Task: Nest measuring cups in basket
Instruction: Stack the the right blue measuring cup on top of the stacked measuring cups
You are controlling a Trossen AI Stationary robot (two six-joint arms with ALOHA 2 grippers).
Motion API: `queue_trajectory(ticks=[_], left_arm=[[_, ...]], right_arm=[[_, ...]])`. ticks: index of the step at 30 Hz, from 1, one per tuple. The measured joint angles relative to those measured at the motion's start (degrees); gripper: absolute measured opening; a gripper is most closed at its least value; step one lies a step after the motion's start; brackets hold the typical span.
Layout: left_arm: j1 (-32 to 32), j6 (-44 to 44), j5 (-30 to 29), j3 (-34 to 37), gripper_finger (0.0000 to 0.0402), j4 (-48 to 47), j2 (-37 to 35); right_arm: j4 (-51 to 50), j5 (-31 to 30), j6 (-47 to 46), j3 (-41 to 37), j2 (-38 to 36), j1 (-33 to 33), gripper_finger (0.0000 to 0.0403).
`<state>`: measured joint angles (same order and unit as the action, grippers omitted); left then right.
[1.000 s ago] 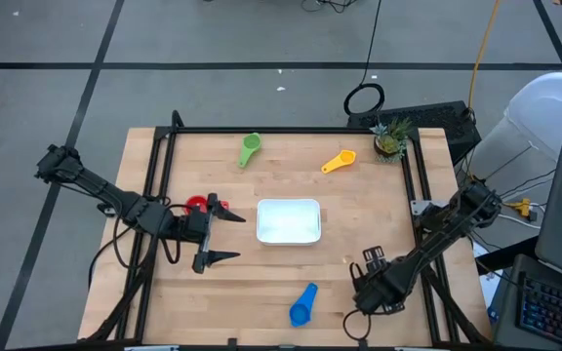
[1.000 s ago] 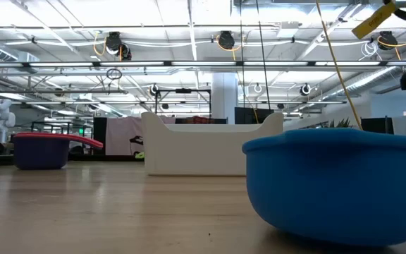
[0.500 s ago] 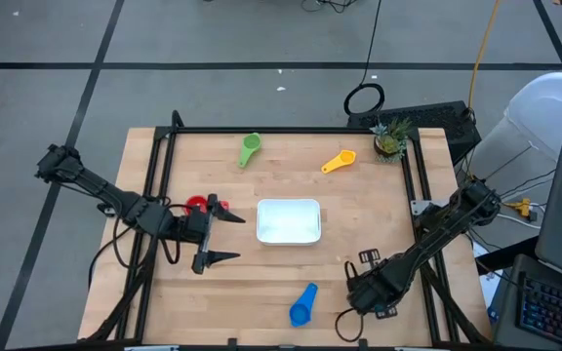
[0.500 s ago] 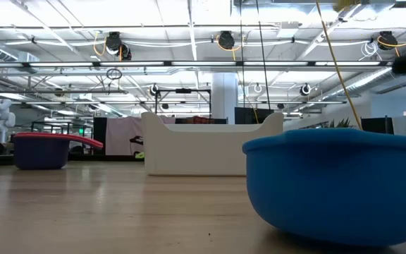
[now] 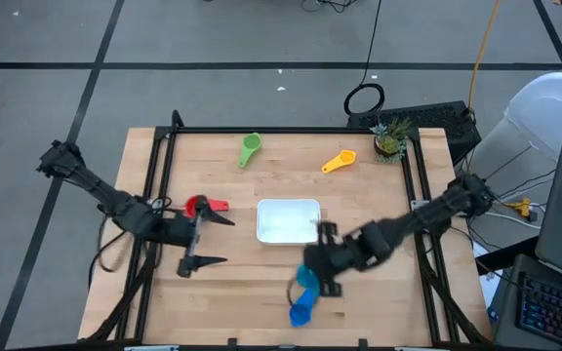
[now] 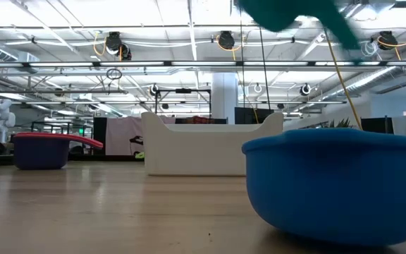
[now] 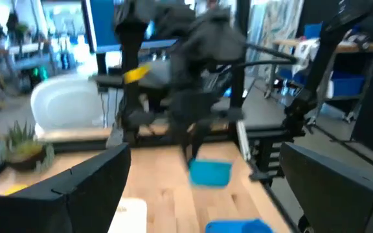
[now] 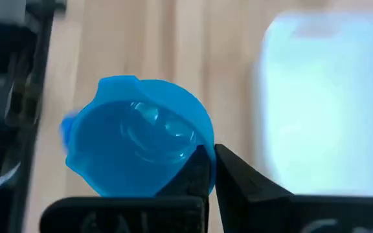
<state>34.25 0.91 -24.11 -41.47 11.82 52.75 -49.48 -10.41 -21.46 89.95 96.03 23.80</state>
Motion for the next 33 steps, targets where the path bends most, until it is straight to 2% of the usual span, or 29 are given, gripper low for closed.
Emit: queue_trajectory(ticks=[4,7,10,15,20,25,28,33], left_arm=[[4.05,3.97,-3.77,-0.02,0.0397,-0.94,-5.66],[7.70,5.79,-11.42,-0.07,0.0397,-6.44,-11.04],[10.60,3.92,-18.40,-0.07,0.0397,-13.58,-16.13],[12.75,-0.38,-24.11,-0.07,0.0397,-18.90,-20.02],[13.08,-1.14,-25.38,-0.07,0.0397,-19.42,-20.13],[13.08,-1.27,-25.96,-0.07,0.0397,-18.77,-19.80],[13.06,-0.54,-27.04,-0.07,0.0397,-18.52,-19.75],[13.01,0.84,-27.54,-0.07,0.0397,-17.43,-18.66]], right_arm=[[7.14,-0.05,7.90,0.71,-0.02,-6.89,0.0000],[11.79,1.48,13.01,0.68,0.07,-11.23,0.0000],[16.38,4.03,17.17,0.68,0.84,-14.52,0.0000],[25.11,8.34,23.47,0.68,3.52,-18.13,0.0000],[37.51,14.39,27.73,0.64,6.79,-20.88,0.0000],[50.28,21.53,28.17,0.66,9.35,-24.45,0.0000],[53.10,24.48,28.09,1.59,11.54,-26.79,0.0000],[50.39,27.77,29.34,8.21,17.56,-29.27,0.0000]])
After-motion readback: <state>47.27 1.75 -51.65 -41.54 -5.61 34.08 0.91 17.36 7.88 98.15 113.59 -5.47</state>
